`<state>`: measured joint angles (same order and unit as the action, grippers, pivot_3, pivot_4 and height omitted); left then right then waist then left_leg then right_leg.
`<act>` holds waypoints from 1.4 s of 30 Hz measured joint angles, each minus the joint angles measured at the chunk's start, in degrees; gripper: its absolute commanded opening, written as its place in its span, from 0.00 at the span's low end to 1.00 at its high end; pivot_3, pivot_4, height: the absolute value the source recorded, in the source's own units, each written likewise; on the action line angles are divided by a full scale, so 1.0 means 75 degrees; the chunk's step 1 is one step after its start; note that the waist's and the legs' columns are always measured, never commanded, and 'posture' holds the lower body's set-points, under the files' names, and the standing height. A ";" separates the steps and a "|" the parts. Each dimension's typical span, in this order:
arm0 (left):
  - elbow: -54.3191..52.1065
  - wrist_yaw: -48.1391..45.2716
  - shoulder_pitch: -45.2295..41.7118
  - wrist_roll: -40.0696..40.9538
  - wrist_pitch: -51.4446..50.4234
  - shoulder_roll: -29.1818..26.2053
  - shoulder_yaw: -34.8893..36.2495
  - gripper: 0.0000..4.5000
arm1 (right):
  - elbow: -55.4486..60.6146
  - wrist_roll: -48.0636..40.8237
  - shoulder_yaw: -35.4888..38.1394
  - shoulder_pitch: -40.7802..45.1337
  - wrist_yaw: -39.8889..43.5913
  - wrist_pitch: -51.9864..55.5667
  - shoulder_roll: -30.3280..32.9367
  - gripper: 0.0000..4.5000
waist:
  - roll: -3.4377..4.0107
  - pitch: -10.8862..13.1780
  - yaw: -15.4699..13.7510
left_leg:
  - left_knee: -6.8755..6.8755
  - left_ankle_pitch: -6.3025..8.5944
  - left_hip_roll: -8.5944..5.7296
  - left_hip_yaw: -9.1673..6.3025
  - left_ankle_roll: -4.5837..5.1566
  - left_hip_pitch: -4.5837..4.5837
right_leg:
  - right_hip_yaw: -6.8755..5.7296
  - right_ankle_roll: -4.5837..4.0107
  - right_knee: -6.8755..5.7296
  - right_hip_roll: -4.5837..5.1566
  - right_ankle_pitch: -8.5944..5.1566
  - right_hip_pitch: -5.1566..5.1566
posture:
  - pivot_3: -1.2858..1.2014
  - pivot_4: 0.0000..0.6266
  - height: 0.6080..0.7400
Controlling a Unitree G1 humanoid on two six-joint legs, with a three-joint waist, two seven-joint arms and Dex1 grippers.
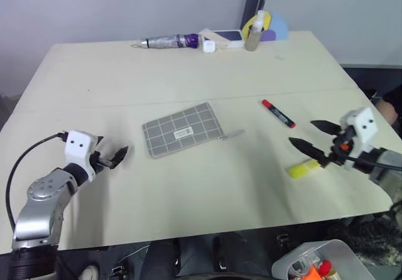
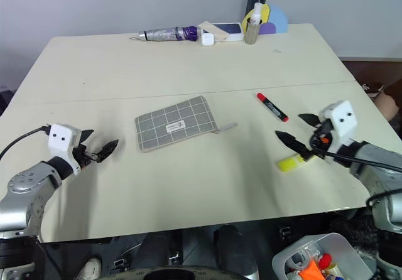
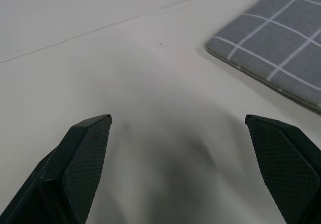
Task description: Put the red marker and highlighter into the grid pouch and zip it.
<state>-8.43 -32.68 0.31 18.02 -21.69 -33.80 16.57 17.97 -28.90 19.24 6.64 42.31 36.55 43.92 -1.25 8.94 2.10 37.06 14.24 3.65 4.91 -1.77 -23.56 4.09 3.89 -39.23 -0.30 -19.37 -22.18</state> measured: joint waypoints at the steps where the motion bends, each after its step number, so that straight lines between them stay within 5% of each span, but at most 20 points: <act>1: 0.0000 -0.0081 -0.0018 -0.0001 0.0048 -0.0015 -0.0004 1.00 | 0.0049 0.0031 -0.0253 0.0195 -0.0181 0.0105 -0.0111 0.60 | -0.0002 -0.0001 -0.0005 | 0.0001 0.0000 0.0000 0.0000 0.0000 0.0000 | 0.0000 0.0000 0.0000 0.0001 0.0000 0.0000 | 0.52 0.24 1.00; 6: 0.0133 -0.0575 -0.0080 -0.0507 0.0872 -0.0575 -0.0359 1.00 | 0.0040 0.0392 -0.1509 0.1030 -0.1020 0.0624 -0.0746 0.01 | -0.0004 0.0001 0.0040 | -0.0006 0.0000 0.0001 0.0005 0.0000 -0.0001 | 0.0002 -0.0002 -0.0001 0.0001 0.0000 -0.0010 | 0.52 0.24 1.00; 17: 0.2224 -0.1658 -0.1021 -0.2180 0.4720 -0.1613 -0.1544 1.00 | -0.2673 0.2420 -0.3435 0.3548 -0.2668 0.0682 -0.2218 0.01 | -0.0004 0.0002 0.0036 | -0.0005 0.0000 0.0004 0.0022 0.0002 -0.0048 | 0.0001 -0.0016 -0.0004 0.0005 0.0007 -0.0069 | 0.52 0.24 1.00; 31: 0.5103 -0.2256 -0.3170 -0.3362 0.8670 -0.1771 -0.2896 1.00 | -0.5912 0.3400 -0.3927 0.5335 -0.2817 0.0034 -0.3393 0.01 | 0.0001 -0.0001 0.0051 | 0.0026 -0.0002 0.0005 0.0030 0.0004 -0.0115 | -0.0001 -0.0012 -0.0042 0.0001 0.0009 -0.0140 | 0.52 0.24 1.00; 42: 0.6096 -0.2370 -0.3715 -0.3445 1.0168 -0.1790 -0.3329 1.00 | -0.7407 0.3851 -0.4027 0.6152 -0.2395 -0.0772 -0.3926 0.01 | 0.0009 -0.0006 0.0066 | 0.0032 -0.0002 0.0006 0.0034 0.0005 -0.0112 | -0.0002 -0.0012 -0.0056 0.0002 0.0009 -0.0142 | 0.52 0.24 1.00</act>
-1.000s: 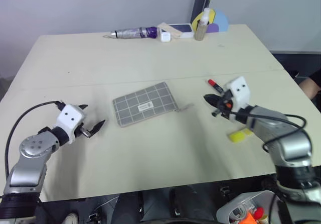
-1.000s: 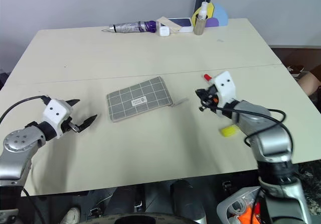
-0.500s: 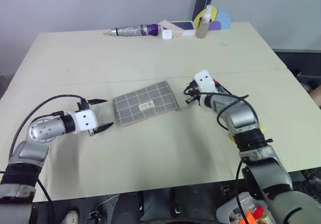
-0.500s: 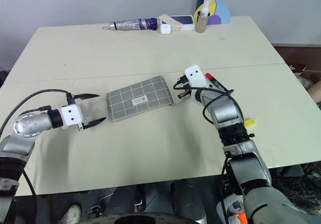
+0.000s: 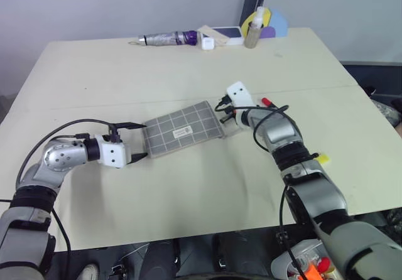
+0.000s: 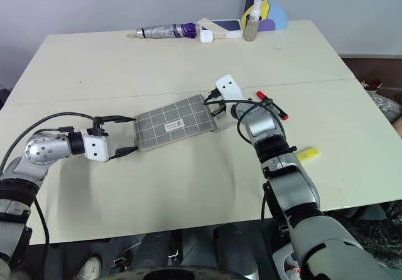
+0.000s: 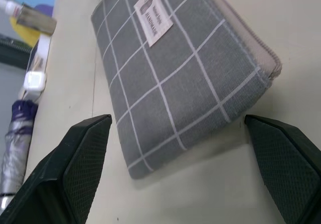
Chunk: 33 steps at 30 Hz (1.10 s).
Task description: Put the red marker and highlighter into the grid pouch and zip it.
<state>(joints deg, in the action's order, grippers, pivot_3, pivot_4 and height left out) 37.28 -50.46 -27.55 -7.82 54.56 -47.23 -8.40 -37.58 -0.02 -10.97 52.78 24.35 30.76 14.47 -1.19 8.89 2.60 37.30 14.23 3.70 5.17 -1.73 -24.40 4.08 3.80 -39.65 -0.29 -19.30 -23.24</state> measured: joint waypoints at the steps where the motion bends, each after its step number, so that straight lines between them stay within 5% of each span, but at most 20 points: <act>1: 0.0016 -0.0046 -0.0012 0.0043 0.0025 0.0000 -0.0023 1.00 | -0.0008 0.0024 -0.0003 0.0003 0.0050 -0.0022 -0.0022 0.01 | 0.0000 0.0000 0.0001 | 0.0000 0.0000 0.0001 0.0000 0.0000 0.0000 | 0.0000 0.0000 -0.0002 0.0000 0.0000 0.0000 | 0.52 0.24 1.00; 29: 0.1255 -0.0058 -0.1232 -0.0354 0.1508 0.0335 -0.0977 1.00 | 0.1064 0.0290 -0.0422 -0.0496 0.1350 0.0114 -0.0223 0.01 | 0.0004 -0.0003 -0.0015 | 0.0034 0.0000 0.0001 0.0001 0.0000 0.0003 | -0.0011 0.0000 -0.0046 -0.0002 -0.0001 -0.0004 | 0.52 0.24 1.00; 33: 0.1328 -0.0182 -0.1245 -0.0258 0.1637 0.0370 -0.1153 0.70 | 0.1216 0.0291 -0.0461 -0.0585 0.1462 0.0124 -0.0220 0.00 | 0.0004 -0.0003 -0.0010 | 0.0035 0.0000 0.0001 0.0001 0.0000 0.0003 | -0.0011 0.0000 -0.0046 -0.0003 -0.0001 -0.0005 | 0.52 0.24 1.00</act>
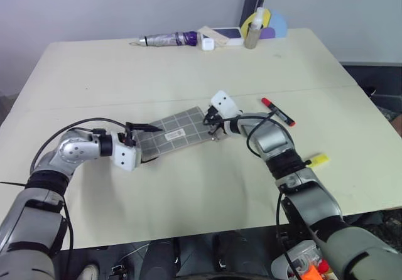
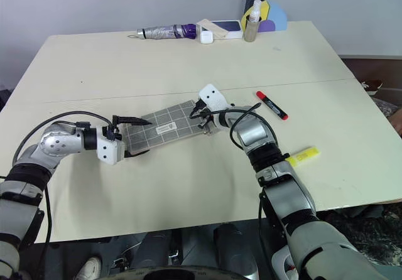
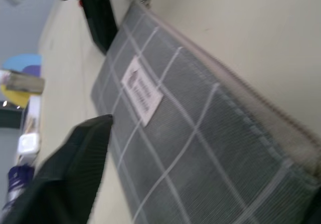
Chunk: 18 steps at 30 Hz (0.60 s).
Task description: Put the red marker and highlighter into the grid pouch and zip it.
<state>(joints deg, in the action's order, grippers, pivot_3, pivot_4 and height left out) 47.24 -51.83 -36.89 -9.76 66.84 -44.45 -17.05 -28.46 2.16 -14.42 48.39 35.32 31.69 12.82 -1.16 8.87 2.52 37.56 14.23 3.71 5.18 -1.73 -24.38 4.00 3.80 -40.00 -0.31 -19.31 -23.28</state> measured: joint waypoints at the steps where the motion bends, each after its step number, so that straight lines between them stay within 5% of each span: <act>1: 0.0009 -0.0073 0.0016 0.0046 0.0012 0.0019 -0.0052 0.60 | 0.0030 0.0000 -0.0007 -0.0013 0.0018 0.0002 -0.0001 0.00 | 0.0000 0.0000 0.0001 | 0.0000 0.0000 0.0000 0.0000 0.0000 0.0000 | 0.0000 0.0000 -0.0001 0.0000 0.0000 -0.0001 | 0.52 0.24 1.00; 6: 0.0088 -0.0287 0.0023 0.0205 0.0020 0.0071 -0.0256 0.05 | 0.0047 0.0004 -0.0018 -0.0013 0.0072 0.0004 -0.0001 0.00 | 0.0000 0.0000 0.0004 | 0.0002 0.0000 0.0002 0.0001 0.0000 -0.0004 | 0.0000 0.0000 -0.0003 -0.0001 0.0000 -0.0006 | 0.52 0.24 1.00; 14: -0.0031 -0.0372 0.0185 0.0817 -0.0267 0.0110 -0.0220 0.02 | 0.0408 0.0052 0.0043 -0.0064 0.0023 -0.0116 0.0177 0.00 | 0.0001 0.0001 -0.0003 | 0.0005 0.0000 0.0002 0.0000 0.0000 -0.0008 | 0.0000 0.0000 -0.0005 0.0000 0.0000 -0.0010 | 0.52 0.24 1.00; 18: -0.1023 -0.0455 0.0525 0.1909 -0.1778 0.0288 0.0175 0.02 | 0.1172 0.0081 0.0255 -0.0205 -0.0129 -0.0155 0.0696 0.00 | 0.0000 0.0001 -0.0020 | 0.0020 0.0002 0.0002 -0.0011 0.0002 -0.0018 | 0.0000 0.0001 -0.0009 0.0003 0.0000 -0.0009 | 0.52 0.24 1.00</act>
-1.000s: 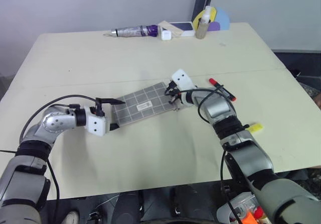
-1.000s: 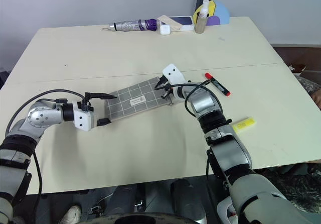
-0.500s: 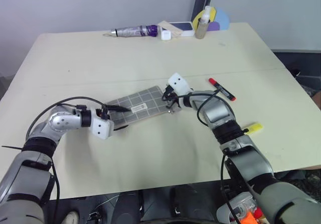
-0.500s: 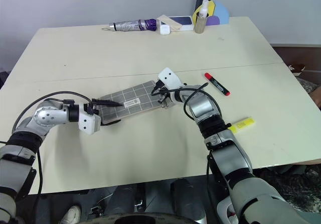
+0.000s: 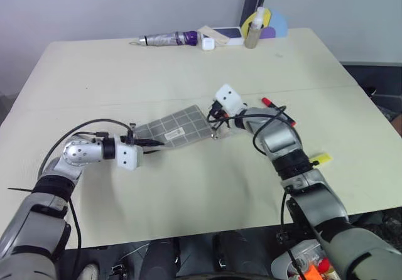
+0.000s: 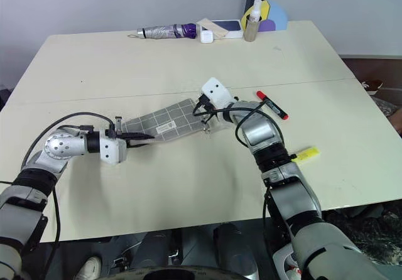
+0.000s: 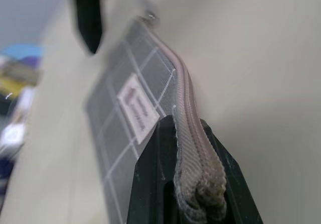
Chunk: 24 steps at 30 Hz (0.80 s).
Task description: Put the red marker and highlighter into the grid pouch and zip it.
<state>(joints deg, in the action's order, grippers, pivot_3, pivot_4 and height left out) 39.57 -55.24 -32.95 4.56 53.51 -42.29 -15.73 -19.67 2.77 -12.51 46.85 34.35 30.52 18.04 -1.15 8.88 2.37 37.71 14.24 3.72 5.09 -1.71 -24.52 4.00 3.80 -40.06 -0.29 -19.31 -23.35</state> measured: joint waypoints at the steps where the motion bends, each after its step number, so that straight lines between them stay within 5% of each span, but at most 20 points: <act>1: -0.0454 -0.0027 0.0153 0.0362 -0.0635 0.0049 0.0152 0.02 | 0.0313 0.0016 0.0044 -0.0114 -0.0013 0.0004 0.0220 0.00 | 0.0000 0.0001 0.0001 | 0.0002 0.0001 0.0000 -0.0001 0.0001 -0.0004 | 0.0001 0.0000 0.0001 0.0000 0.0000 0.0000 | 0.52 0.24 1.00; 3: -0.1552 -0.0091 0.0486 0.1088 -0.1988 0.0078 0.0422 0.02 | 0.1034 -0.0002 0.0320 -0.0405 -0.0001 0.0045 0.0713 0.00 | 0.0000 0.0001 0.0009 | 0.0006 0.0002 0.0000 -0.0004 0.0003 -0.0007 | 0.0002 0.0001 0.0000 -0.0002 -0.0001 0.0000 | 0.52 0.24 1.00; 6: -0.2884 -0.0048 0.0814 0.1716 -0.3607 0.0105 0.0651 0.00 | 0.1923 -0.0341 0.0860 -0.0723 0.0265 0.0364 0.1226 0.20 | 0.0000 0.0001 0.0025 | 0.0009 0.0001 0.0003 -0.0006 0.0002 -0.0003 | 0.0006 0.0001 -0.0004 -0.0009 -0.0001 0.0002 | 0.52 0.24 1.00; 13: -0.4608 0.0553 0.1159 0.2325 -0.6000 0.0551 0.1123 0.00 | 0.3710 -0.1505 0.1823 -0.1611 0.1115 0.1451 0.2217 0.99 | 0.0000 0.0001 0.0023 | 0.0020 0.0002 0.0005 -0.0011 0.0003 0.0006 | 0.0008 0.0001 -0.0004 -0.0018 -0.0001 0.0018 | 0.52 0.24 1.00; 24: -0.5390 0.1323 0.1223 0.2241 -0.7052 0.1680 0.1309 0.00 | 0.4317 -0.2329 0.1911 -0.1969 0.0388 0.2363 0.1495 0.99 | -0.0001 0.0002 0.0002 | 0.0030 0.0001 0.0003 -0.0016 0.0002 0.0005 | 0.0008 0.0002 -0.0003 -0.0018 -0.0001 0.0025 | 0.52 0.24 1.00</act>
<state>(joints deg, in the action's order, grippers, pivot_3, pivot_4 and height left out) -0.85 -45.32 -23.78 21.36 0.62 -29.69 -5.91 12.71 -14.69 1.82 32.09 37.26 48.25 29.25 -1.16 8.89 2.38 37.93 14.25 3.74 4.98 -1.70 -24.48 4.06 3.82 -40.09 -0.43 -19.32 -23.17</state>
